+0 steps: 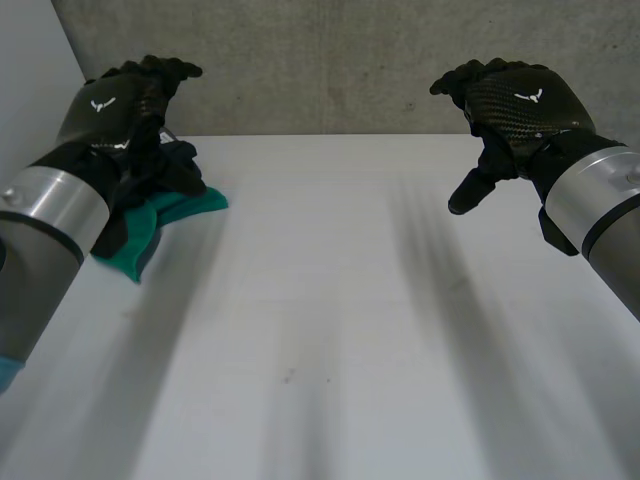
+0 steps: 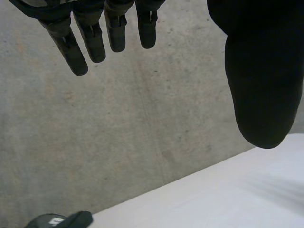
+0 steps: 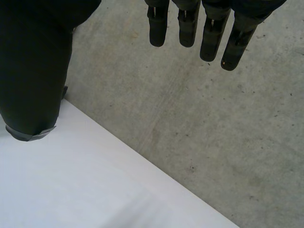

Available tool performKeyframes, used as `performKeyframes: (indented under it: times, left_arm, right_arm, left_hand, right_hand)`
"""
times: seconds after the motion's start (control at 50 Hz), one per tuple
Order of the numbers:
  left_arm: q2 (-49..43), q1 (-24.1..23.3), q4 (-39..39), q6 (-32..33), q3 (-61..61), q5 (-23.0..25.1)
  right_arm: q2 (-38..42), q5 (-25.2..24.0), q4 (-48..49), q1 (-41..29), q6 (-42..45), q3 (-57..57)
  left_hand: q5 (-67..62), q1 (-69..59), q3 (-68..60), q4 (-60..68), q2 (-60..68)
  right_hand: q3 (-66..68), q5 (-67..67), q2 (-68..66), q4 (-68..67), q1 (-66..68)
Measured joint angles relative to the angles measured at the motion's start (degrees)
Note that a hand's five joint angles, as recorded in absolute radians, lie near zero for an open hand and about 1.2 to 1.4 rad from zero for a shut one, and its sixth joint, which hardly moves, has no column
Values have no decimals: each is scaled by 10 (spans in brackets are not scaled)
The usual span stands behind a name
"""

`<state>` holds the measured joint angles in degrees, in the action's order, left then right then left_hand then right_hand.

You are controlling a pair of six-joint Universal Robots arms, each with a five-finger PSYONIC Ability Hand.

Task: Fold the laundry.

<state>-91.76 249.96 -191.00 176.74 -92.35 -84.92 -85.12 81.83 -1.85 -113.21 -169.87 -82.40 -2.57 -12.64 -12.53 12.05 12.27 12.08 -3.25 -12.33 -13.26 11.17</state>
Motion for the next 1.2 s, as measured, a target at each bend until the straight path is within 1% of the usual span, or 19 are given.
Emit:
performKeyframes:
  times: [0.26,0.3,0.34,0.36,0.46,0.62,0.7,0.74,0.76,0.78,0.82,0.84,0.92,1.0,1.04,1.08,1.1,1.14,1.2]
  left_arm:
    - [-190,97,-33,144,119,1]
    - [-263,137,-81,187,151,1]
    - [-263,137,-81,187,151,1]
    - [-325,167,-136,215,178,1]
    - [-411,202,-219,250,223,21]
    - [-498,227,-260,276,290,77]
    - [-537,232,-247,280,333,98]
    - [-548,232,-237,280,346,101]
    - [-550,232,-234,279,350,101]
    - [-551,230,-229,279,353,99]
    - [-549,226,-223,279,352,94]
    - [-543,223,-222,279,349,91]
    - [-516,210,-221,279,328,79]
    - [-437,180,-238,274,270,65]
    - [-373,148,-250,259,226,59]
    - [-314,113,-252,232,188,58]
    - [-314,113,-252,232,188,58]
    - [-246,74,-242,182,147,59]
    - [-195,45,-219,133,115,62]
  right_arm:
    - [17,0,0,0,1,-1]
    - [21,0,1,0,2,-1]
    - [21,0,1,0,2,-1]
    - [24,0,2,0,2,-1]
    - [38,0,3,0,3,-1]
    - [50,1,8,1,3,-1]
    - [54,2,13,1,4,-1]
    - [58,2,14,2,4,0]
    - [60,2,14,2,4,0]
    - [63,2,14,2,4,1]
    - [68,2,14,2,4,2]
    - [70,2,14,2,4,3]
    - [73,2,14,3,4,4]
    - [75,2,14,4,4,6]
    - [74,3,14,5,4,7]
    - [73,3,13,6,4,7]
    - [73,3,13,6,4,7]
    - [70,3,13,7,4,8]
    - [67,3,13,8,4,8]
  left_hand:
    - [0,0,0,0,0]
    - [0,0,0,0,0]
    - [0,0,0,0,0]
    - [0,0,0,0,0]
    - [0,0,0,0,0]
    - [0,0,0,0,0]
    - [-38,-51,-21,25,52]
    - [-216,-260,-214,209,238]
    - [-290,-350,-277,285,302]
    - [-417,-488,-411,419,434]
    - [-523,-528,-530,537,541]
    - [-531,-528,-545,556,554]
    - [-532,-528,-551,564,560]
    - [-532,-528,-553,565,561]
    - [-532,-528,-554,565,562]
    - [-532,-528,-555,565,562]
    - [-532,-528,-555,565,562]
    - [-532,-528,-555,565,562]
    - [-532,-528,-555,565,562]
  right_hand:
    - [0,0,0,0,0]
    - [0,0,0,0,0]
    - [0,0,0,0,0]
    - [0,0,0,0,0]
    - [0,0,0,0,0]
    - [0,0,0,0,0]
    - [0,0,0,0,0]
    - [0,0,0,0,0]
    - [0,0,0,0,0]
    - [0,0,0,0,0]
    - [0,0,0,0,0]
    - [0,0,0,0,0]
    - [0,0,0,0,0]
    - [0,0,0,0,0]
    - [0,0,0,0,0]
    - [0,0,0,0,0]
    - [0,0,0,0,0]
    - [0,0,0,0,0]
    - [0,0,0,0,0]
